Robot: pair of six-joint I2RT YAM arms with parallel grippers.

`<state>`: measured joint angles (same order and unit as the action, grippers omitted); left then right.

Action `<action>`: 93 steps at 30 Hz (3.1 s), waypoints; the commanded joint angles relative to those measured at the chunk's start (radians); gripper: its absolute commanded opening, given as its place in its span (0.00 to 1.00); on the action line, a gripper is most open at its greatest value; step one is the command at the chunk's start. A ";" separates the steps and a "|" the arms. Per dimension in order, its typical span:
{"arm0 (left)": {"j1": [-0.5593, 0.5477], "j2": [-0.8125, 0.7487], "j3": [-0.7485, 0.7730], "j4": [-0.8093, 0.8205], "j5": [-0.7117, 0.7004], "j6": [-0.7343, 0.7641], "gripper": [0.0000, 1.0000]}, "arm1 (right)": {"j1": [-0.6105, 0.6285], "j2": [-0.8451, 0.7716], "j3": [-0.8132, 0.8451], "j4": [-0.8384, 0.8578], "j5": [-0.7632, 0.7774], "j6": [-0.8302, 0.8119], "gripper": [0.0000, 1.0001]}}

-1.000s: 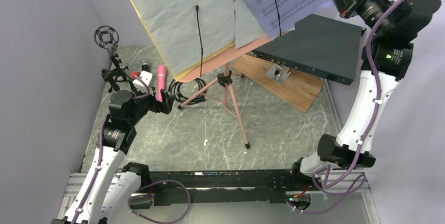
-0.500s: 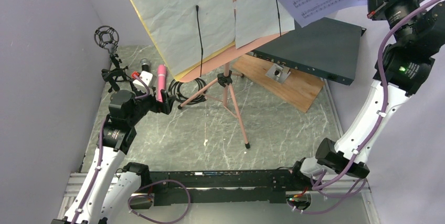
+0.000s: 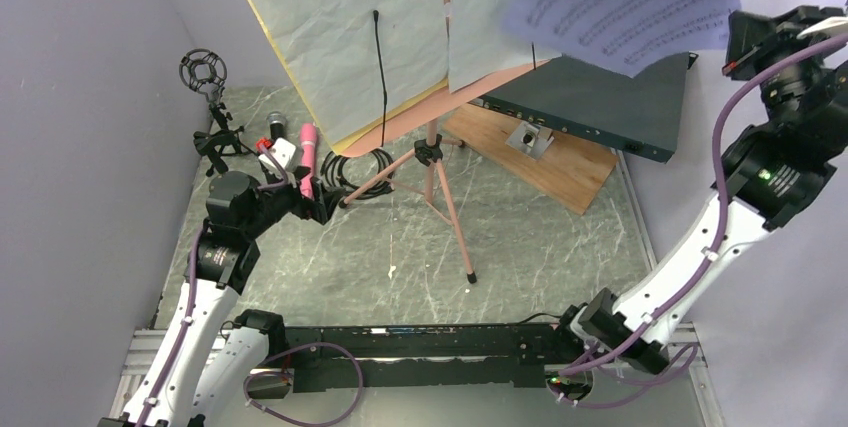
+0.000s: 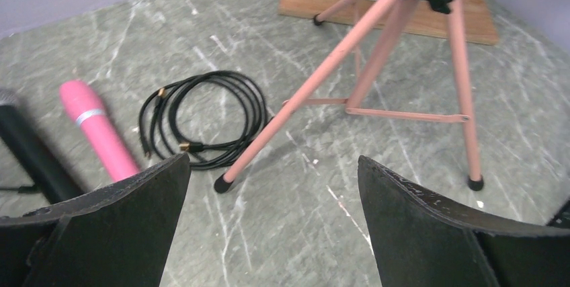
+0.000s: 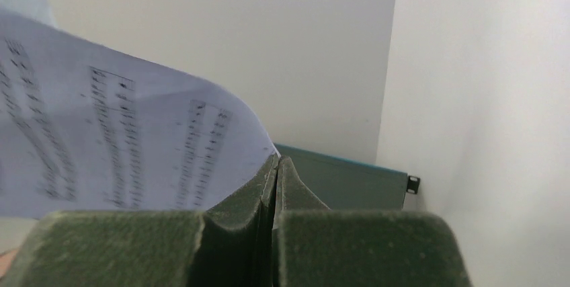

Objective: Pack up the instrument practice props
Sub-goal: Pick up the sheet music from the music stand.

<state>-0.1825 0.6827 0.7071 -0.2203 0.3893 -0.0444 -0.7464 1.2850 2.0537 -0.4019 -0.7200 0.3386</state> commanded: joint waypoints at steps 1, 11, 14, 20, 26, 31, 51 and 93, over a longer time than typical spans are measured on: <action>0.005 -0.004 -0.006 0.090 0.200 0.006 1.00 | -0.029 -0.118 -0.108 0.013 -0.043 -0.101 0.00; -0.012 0.019 -0.045 0.251 0.450 -0.091 0.99 | -0.032 -0.332 -0.293 -0.282 -0.093 -0.446 0.00; -0.041 0.021 -0.057 0.287 0.481 -0.106 1.00 | -0.032 -0.388 -0.328 -0.402 -0.113 -0.553 0.00; -0.131 0.027 -0.106 0.412 0.497 -0.160 0.99 | -0.031 -0.453 -0.312 -0.653 -0.188 -0.779 0.00; -0.182 0.056 -0.130 0.568 0.473 -0.300 0.99 | -0.029 -0.493 -0.293 -0.850 -0.208 -0.932 0.00; -0.240 0.096 -0.157 0.713 0.408 -0.447 0.99 | -0.028 -0.522 -0.331 -0.974 -0.287 -1.001 0.00; -0.580 0.446 -0.151 0.976 0.014 -0.852 1.00 | -0.027 -0.594 -0.670 -1.097 -0.608 -1.115 0.00; -0.652 0.188 -0.209 0.638 -0.093 -0.085 0.91 | 0.158 -0.554 -0.944 -0.655 -0.716 -0.829 0.00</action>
<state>-0.8310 0.9089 0.4717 0.3965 0.2874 -0.1505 -0.6167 0.7151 1.1313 -1.1736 -1.4384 -0.5526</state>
